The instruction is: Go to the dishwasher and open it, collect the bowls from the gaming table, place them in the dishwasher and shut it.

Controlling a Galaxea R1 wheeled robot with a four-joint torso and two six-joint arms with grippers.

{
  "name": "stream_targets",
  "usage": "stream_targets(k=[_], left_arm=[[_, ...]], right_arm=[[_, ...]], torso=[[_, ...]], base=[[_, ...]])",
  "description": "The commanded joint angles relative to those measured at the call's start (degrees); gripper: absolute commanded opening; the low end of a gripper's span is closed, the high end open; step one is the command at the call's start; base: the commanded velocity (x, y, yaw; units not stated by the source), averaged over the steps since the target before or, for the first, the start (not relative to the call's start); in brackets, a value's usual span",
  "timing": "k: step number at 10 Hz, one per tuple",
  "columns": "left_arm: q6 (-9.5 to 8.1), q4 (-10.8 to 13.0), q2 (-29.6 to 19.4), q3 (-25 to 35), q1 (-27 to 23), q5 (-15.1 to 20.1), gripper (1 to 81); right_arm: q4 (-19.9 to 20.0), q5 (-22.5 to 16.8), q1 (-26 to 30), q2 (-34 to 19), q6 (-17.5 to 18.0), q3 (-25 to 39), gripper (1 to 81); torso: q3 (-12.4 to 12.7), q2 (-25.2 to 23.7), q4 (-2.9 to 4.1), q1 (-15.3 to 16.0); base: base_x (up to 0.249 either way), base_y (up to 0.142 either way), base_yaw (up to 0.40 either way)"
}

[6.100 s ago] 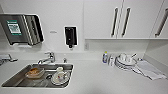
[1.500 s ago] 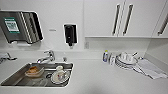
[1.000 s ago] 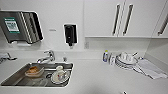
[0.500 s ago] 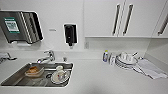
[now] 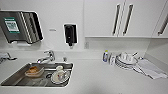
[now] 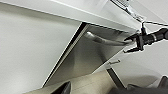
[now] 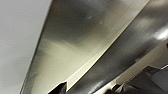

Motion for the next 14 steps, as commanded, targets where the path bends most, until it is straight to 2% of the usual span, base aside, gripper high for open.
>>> stream_targets(k=[1, 8, 12, 14], left_arm=[[0.26, 1.3, -3.0, 1.2, -3.8, 0.6, 81.1], [0.35, 1.2, -3.0, 1.2, -3.2, 0.5, 81.1], [0.35, 1.2, -2.6, 1.2, -3.2, 0.5, 81.1], [0.26, 1.2, -2.6, 1.2, -3.2, 0.5, 81.1]], right_arm=[[-0.4, -0.6, 6.8, -1.1, 0.8, 0.1, 81.1], [-0.6, 0.8, 5.7, 2.3, 1.7, -6.0, 81.1], [-6.1, 0.0, 2.1, 1.4, 1.6, -6.4, 81.1], [-7.6, -0.1, 0.9, 0.1, 1.5, -5.5, 81.1]], torso=[[0.0, 0.0, 0.00, 0.0], [0.0, 0.0, 0.00, 0.0], [0.0, 0.0, 0.00, 0.0], [0.0, 0.0, 0.00, 0.0]], base=[[0.000, 0.000, 0.000], [0.000, 0.000, 0.000], [0.000, 0.000, 0.000], [0.000, 0.000, 0.000]])
